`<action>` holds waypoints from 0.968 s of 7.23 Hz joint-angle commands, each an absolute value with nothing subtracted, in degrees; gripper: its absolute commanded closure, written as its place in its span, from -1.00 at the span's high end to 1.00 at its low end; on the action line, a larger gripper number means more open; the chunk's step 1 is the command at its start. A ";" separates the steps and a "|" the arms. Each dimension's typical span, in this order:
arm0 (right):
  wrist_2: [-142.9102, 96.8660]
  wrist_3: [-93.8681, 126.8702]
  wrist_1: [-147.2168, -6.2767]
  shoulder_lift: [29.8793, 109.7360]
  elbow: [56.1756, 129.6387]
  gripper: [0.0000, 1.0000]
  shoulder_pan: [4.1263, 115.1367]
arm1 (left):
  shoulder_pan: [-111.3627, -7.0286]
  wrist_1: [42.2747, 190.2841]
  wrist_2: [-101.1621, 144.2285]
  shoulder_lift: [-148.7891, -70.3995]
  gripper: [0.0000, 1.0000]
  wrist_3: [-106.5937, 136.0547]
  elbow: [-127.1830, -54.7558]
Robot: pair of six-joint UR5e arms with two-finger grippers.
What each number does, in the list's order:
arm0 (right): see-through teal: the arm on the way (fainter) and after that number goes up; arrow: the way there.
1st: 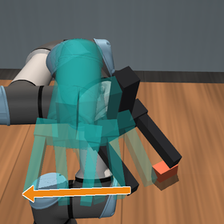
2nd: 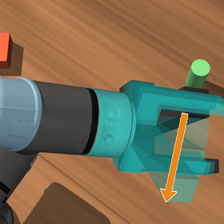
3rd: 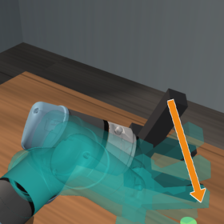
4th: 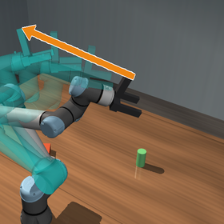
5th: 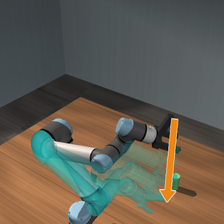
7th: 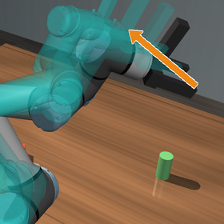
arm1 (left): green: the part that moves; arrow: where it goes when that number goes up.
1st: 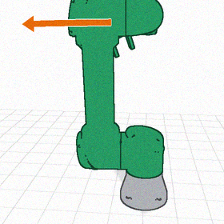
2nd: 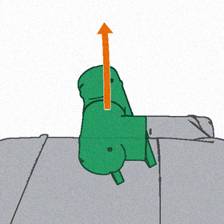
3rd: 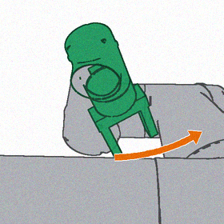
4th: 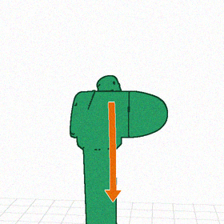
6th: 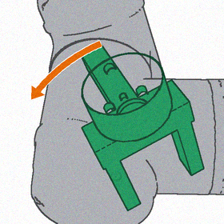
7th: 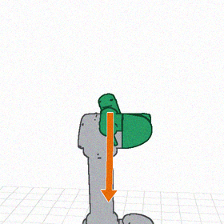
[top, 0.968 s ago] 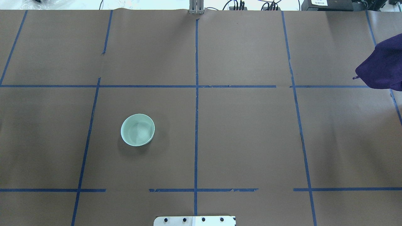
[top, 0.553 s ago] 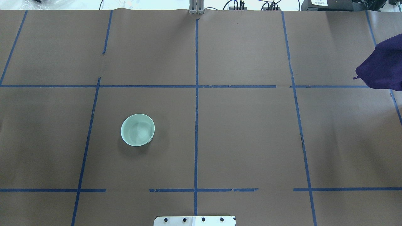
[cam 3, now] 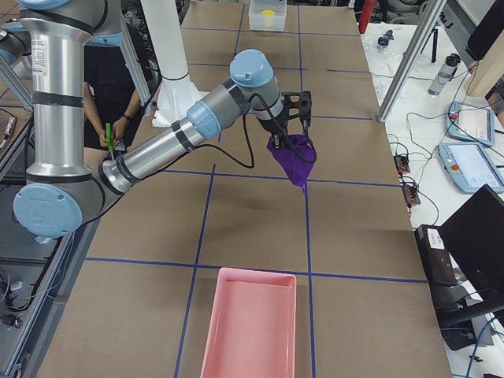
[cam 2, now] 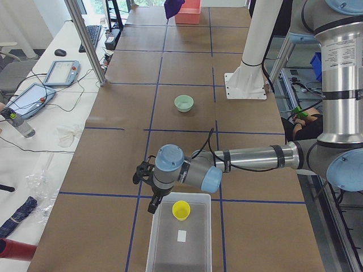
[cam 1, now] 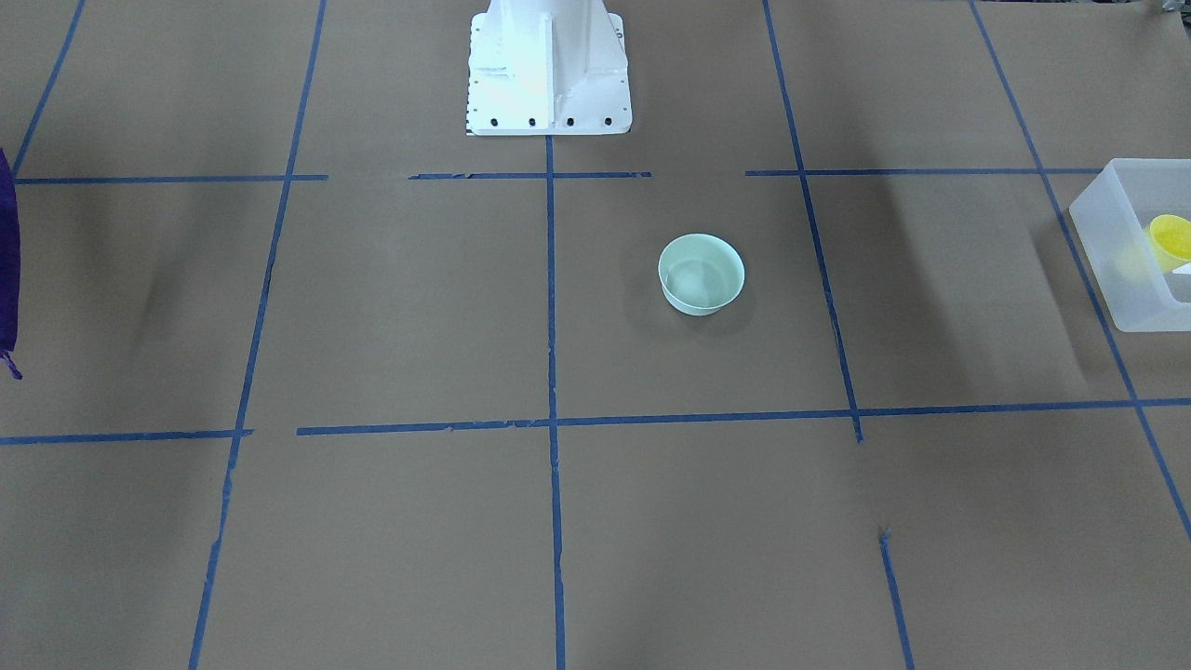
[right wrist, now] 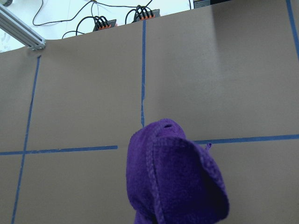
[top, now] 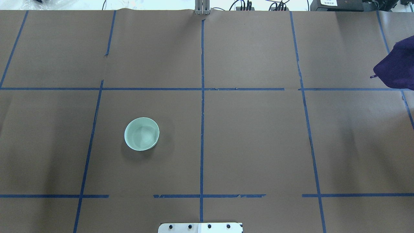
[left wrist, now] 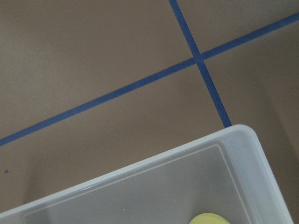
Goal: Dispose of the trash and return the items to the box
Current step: 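Carry the purple cloth over the pink bin with the right gripper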
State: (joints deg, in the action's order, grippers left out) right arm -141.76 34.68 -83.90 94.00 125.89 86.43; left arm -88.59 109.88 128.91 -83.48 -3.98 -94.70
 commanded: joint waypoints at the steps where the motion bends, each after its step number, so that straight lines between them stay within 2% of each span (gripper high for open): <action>1: -137.04 23.63 -83.94 96.06 122.28 -1.00 88.58 | -88.51 101.16 129.37 -87.96 1.00 10.72 -104.65; 5: -130.70 -9.56 -88.91 100.02 112.09 -1.00 99.97 | -79.14 103.17 135.35 -95.43 1.00 28.77 -106.26; 7: -126.68 -21.75 -95.68 99.76 110.40 -1.00 104.14 | -71.24 112.62 135.09 -95.45 1.00 40.63 -105.47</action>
State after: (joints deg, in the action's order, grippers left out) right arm -129.27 -13.71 -91.59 99.77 111.67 101.50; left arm -76.39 106.98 135.21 -95.04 32.72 -105.95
